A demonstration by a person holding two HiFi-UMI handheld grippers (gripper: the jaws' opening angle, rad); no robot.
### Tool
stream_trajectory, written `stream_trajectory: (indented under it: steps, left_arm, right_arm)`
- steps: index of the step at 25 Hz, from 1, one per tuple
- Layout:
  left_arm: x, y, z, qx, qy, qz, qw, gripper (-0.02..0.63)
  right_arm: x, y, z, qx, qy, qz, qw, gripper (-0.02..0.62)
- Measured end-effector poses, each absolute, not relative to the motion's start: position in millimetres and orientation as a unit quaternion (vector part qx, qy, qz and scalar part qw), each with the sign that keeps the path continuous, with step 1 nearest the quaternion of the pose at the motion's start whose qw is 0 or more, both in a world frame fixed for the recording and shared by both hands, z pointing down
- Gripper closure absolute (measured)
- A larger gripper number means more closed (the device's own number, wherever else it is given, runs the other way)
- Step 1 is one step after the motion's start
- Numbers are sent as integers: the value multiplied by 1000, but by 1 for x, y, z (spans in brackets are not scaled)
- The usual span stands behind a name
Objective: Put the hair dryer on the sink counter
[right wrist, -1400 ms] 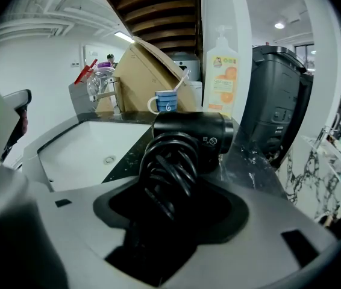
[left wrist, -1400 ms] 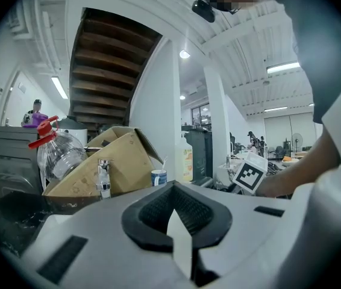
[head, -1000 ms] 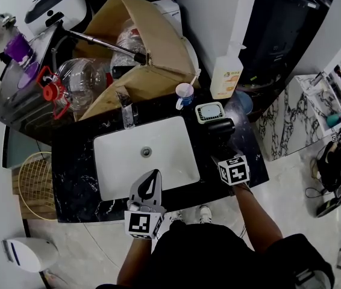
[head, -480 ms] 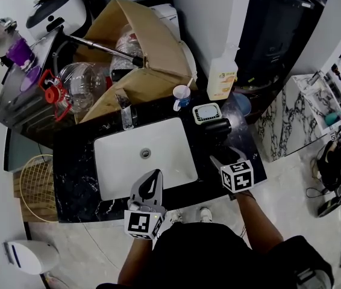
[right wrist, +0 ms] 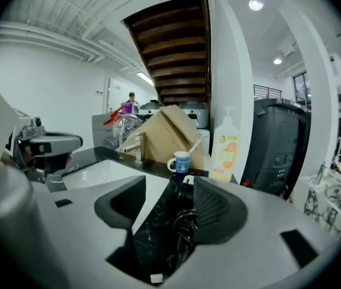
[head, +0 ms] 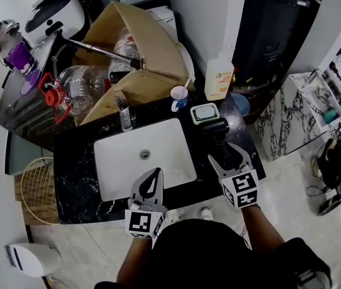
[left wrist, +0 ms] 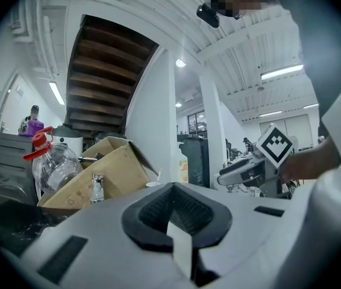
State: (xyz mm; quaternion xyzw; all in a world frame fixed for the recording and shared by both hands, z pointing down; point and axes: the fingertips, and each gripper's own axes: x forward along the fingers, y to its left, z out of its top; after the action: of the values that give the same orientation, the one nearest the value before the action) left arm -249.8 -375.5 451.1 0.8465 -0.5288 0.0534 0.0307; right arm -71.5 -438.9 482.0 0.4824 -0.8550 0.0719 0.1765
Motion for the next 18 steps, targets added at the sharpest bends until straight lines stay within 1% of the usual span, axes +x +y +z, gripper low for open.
stream_trajectory:
  steps: [2, 3, 5, 7, 11, 15, 18]
  left_arm:
    - [-248, -376, 447, 848, -526, 54, 25, 612]
    - [-247, -376, 444, 850, -524, 56, 21, 612]
    - [-244, -377, 440, 854, -517, 51, 8, 612]
    - [-241, -377, 437, 857, -513, 49, 2, 612]
    - [-238, -378, 427, 857, -513, 42, -5, 612]
    - [-235, -378, 420, 859, -510, 40, -9, 612]
    - [-233, -380, 414, 860, -508, 34, -10, 612]
  right_arm:
    - [-71, -434, 463, 488, -858, 60, 146, 387]
    - [-70, -432, 452, 492, -859, 52, 132, 395]
    - [-66, -429, 431, 499, -859, 30, 109, 431]
    - [-64, -427, 414, 505, -858, 13, 91, 453]
    - [-61, -425, 398, 516, -854, 5, 66, 539]
    - [-67, -422, 394, 509, -858, 2, 62, 590]
    - [-74, -420, 394, 499, -863, -10, 74, 597]
